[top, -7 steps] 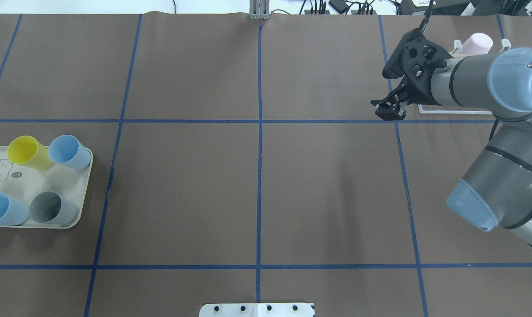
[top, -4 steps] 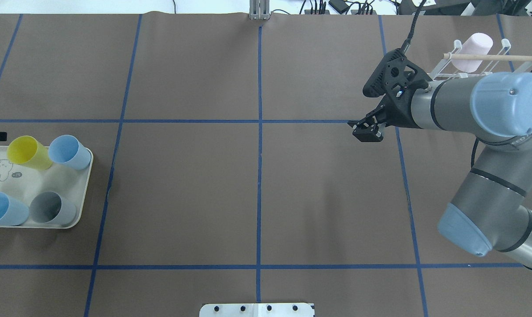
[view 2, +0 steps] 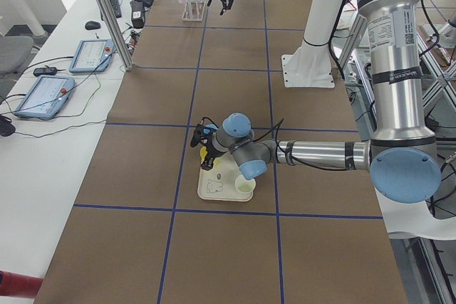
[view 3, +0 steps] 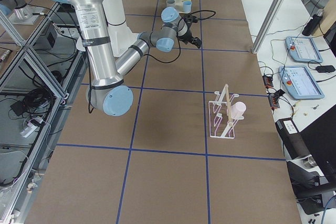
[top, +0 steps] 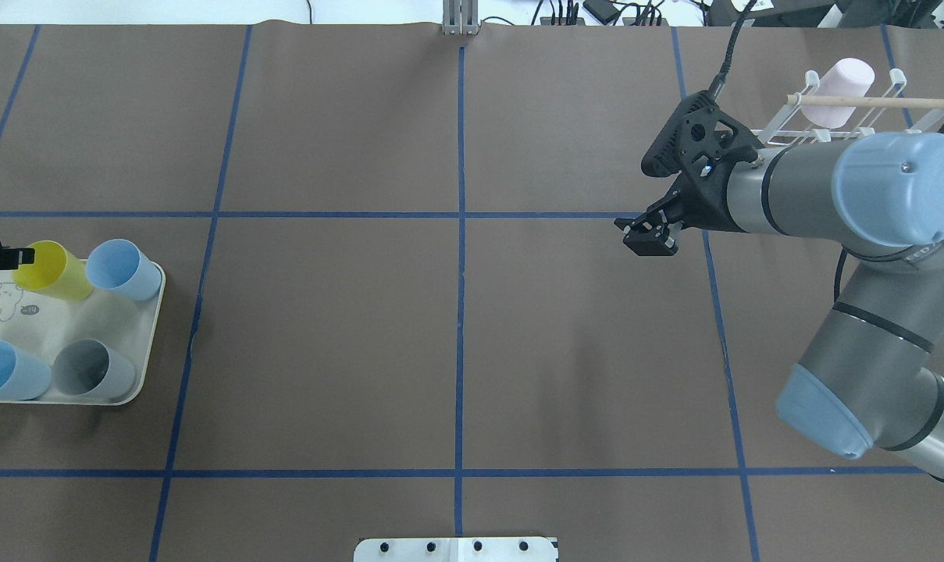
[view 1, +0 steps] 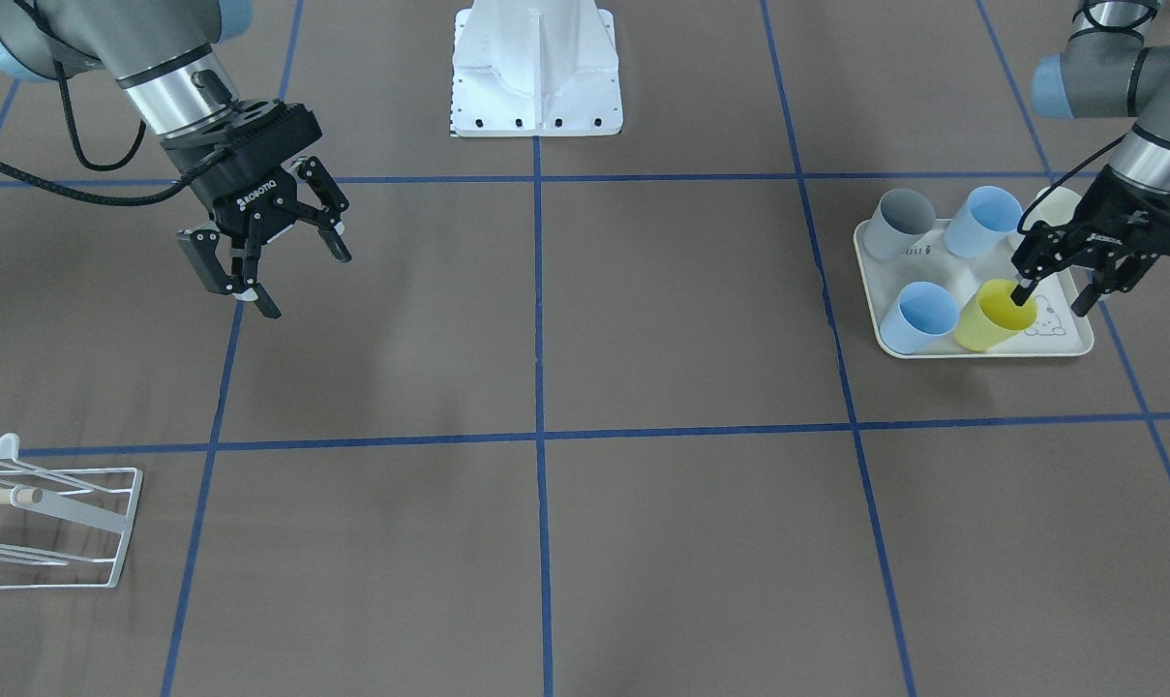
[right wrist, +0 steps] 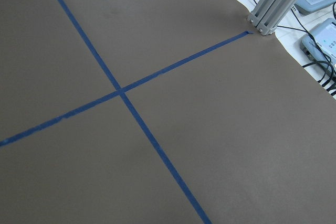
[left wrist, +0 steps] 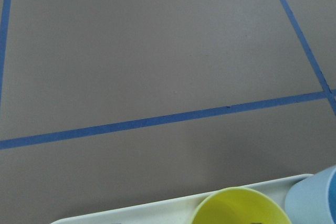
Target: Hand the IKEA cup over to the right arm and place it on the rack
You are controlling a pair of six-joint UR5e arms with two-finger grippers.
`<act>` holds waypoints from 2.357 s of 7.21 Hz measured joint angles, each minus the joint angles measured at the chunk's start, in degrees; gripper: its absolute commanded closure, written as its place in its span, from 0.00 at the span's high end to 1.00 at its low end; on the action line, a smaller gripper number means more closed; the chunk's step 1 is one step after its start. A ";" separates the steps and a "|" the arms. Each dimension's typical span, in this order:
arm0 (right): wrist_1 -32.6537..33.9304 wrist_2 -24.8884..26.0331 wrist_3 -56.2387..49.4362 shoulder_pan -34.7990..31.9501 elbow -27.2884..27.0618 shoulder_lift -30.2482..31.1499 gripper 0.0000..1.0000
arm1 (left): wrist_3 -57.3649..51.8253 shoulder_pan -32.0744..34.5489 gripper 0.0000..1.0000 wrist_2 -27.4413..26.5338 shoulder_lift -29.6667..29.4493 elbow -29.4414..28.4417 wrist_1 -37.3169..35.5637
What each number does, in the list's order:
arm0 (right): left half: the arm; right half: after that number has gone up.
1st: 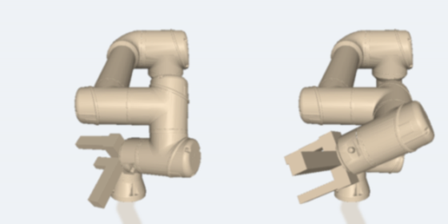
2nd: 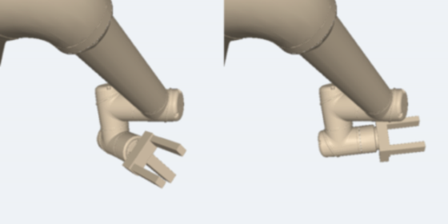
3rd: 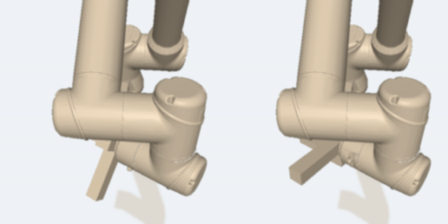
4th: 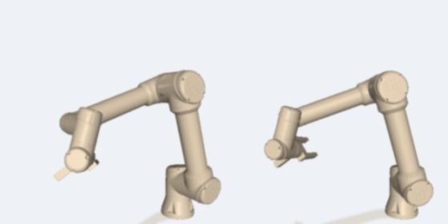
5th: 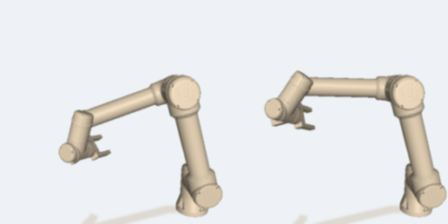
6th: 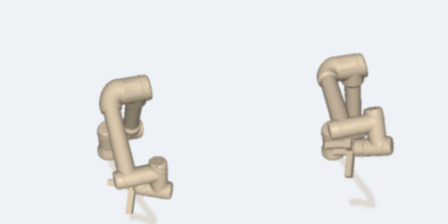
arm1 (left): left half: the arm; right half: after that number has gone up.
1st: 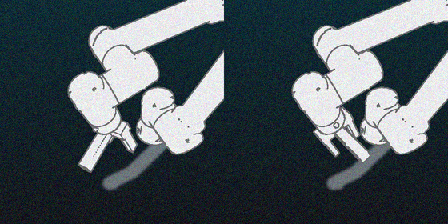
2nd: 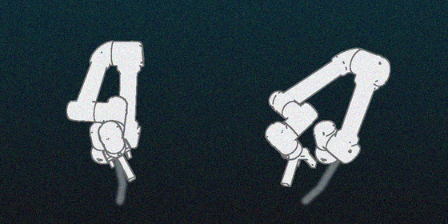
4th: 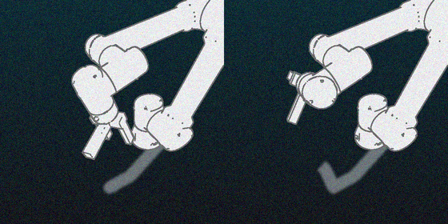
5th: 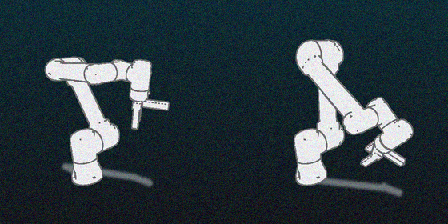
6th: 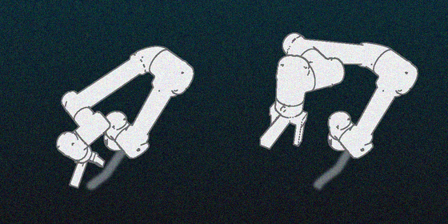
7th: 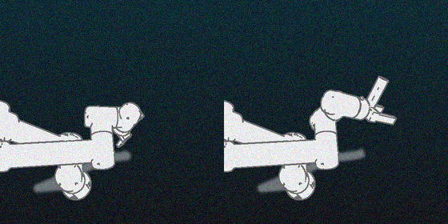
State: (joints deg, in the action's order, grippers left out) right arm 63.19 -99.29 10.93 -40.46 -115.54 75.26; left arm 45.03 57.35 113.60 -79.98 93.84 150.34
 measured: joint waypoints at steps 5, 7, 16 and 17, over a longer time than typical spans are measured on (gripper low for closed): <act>0.00 -0.02 -0.04 0.15 -0.03 -0.01 1.00 | -0.11 -1.09 0.16 -0.19 0.00 -0.59 0.00; 0.00 -0.01 -0.03 0.23 -0.04 -0.05 1.00 | -0.12 -1.10 0.00 -0.60 -0.01 -0.69 -0.02; -23.14 0.52 0.05 10.55 6.23 -1.48 1.00 | 0.40 13.17 0.00 17.56 -0.50 18.95 -16.19; -30.39 0.73 0.05 12.20 9.12 -1.53 1.00 | 7.87 12.83 0.00 19.33 -1.87 22.55 -17.10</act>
State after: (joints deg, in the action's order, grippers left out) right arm 32.80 -98.57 10.98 -28.27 -106.42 73.73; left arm 52.90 70.18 132.93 -81.86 116.40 133.24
